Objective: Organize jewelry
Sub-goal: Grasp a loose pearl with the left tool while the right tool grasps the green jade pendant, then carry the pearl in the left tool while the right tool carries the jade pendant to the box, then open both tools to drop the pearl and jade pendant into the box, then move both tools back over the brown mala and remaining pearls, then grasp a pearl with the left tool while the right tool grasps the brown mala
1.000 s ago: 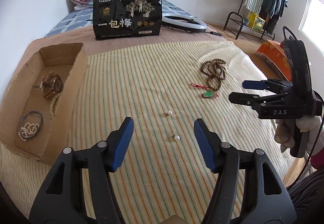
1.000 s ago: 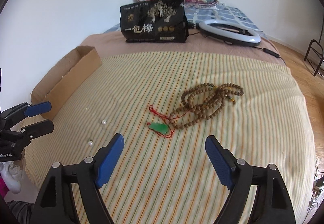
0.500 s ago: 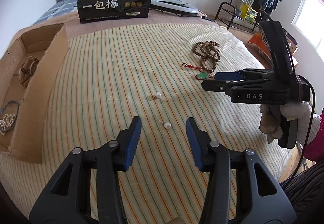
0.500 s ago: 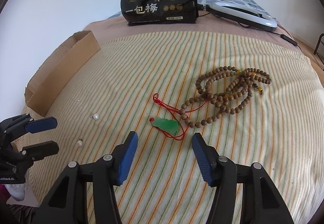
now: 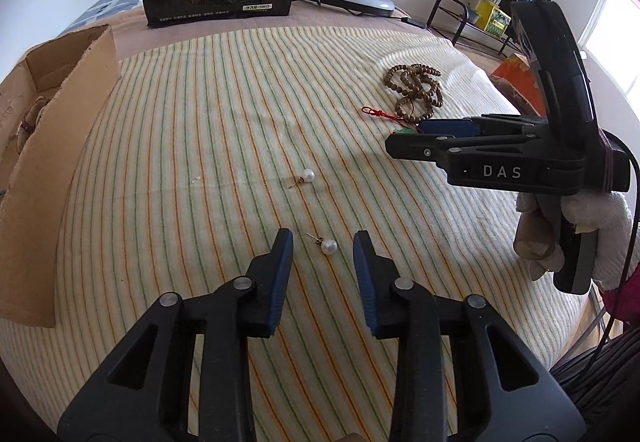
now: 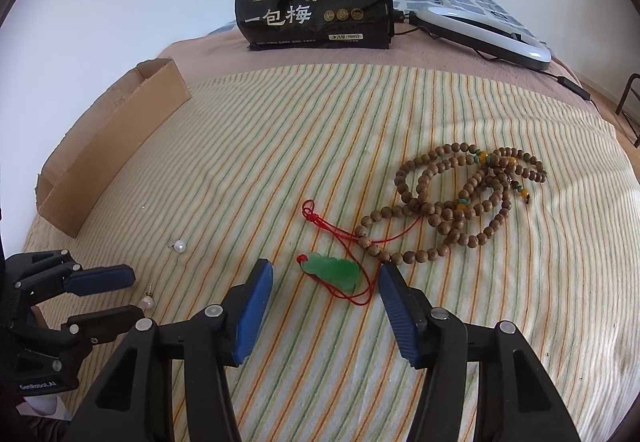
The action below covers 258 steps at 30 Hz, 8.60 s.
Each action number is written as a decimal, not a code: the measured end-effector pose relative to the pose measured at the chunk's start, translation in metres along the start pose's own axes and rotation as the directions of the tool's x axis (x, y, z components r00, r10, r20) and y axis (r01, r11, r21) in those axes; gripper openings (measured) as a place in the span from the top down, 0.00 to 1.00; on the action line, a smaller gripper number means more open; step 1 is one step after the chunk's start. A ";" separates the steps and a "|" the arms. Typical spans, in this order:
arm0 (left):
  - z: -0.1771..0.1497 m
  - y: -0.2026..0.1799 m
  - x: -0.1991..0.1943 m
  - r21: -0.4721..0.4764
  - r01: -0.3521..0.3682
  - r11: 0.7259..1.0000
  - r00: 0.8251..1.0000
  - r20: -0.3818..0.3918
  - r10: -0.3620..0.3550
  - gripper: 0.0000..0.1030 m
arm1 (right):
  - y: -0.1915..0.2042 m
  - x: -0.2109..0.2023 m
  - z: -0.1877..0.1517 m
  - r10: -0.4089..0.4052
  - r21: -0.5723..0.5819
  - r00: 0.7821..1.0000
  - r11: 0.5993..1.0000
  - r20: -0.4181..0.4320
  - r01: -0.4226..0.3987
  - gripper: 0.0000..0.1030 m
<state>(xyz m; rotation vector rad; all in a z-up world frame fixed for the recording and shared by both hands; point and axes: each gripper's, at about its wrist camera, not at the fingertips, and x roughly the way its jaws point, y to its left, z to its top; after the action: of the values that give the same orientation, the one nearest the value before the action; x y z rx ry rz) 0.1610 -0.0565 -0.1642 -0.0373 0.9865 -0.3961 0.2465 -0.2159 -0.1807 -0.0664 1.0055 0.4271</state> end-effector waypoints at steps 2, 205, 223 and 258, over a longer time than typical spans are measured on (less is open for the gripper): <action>-0.001 0.000 0.001 0.003 -0.001 1.000 1.000 0.001 0.001 0.73 | 0.001 0.001 0.001 -0.010 -0.003 1.000 1.000 -0.001 0.010 0.44; 0.052 0.075 -0.134 -0.099 -0.182 0.978 0.946 0.254 0.201 0.55 | 0.045 -0.124 0.099 -0.171 0.019 0.934 0.985 0.314 0.174 0.00; 0.050 0.021 -0.081 -0.004 -0.109 0.994 0.978 0.180 0.108 0.55 | -0.070 -0.124 0.051 -0.303 0.212 0.929 0.942 0.214 0.259 0.00; 0.038 0.019 0.010 0.033 -0.018 0.999 1.000 0.012 0.018 0.67 | -0.093 0.005 0.056 -0.136 0.309 0.991 0.943 0.012 0.126 0.22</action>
<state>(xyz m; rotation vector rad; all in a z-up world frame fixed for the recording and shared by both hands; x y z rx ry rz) 0.2033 -0.0478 -0.1552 -0.0007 0.9678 -0.3952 0.3290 -0.2859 -0.1680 0.1540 1.0185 0.1456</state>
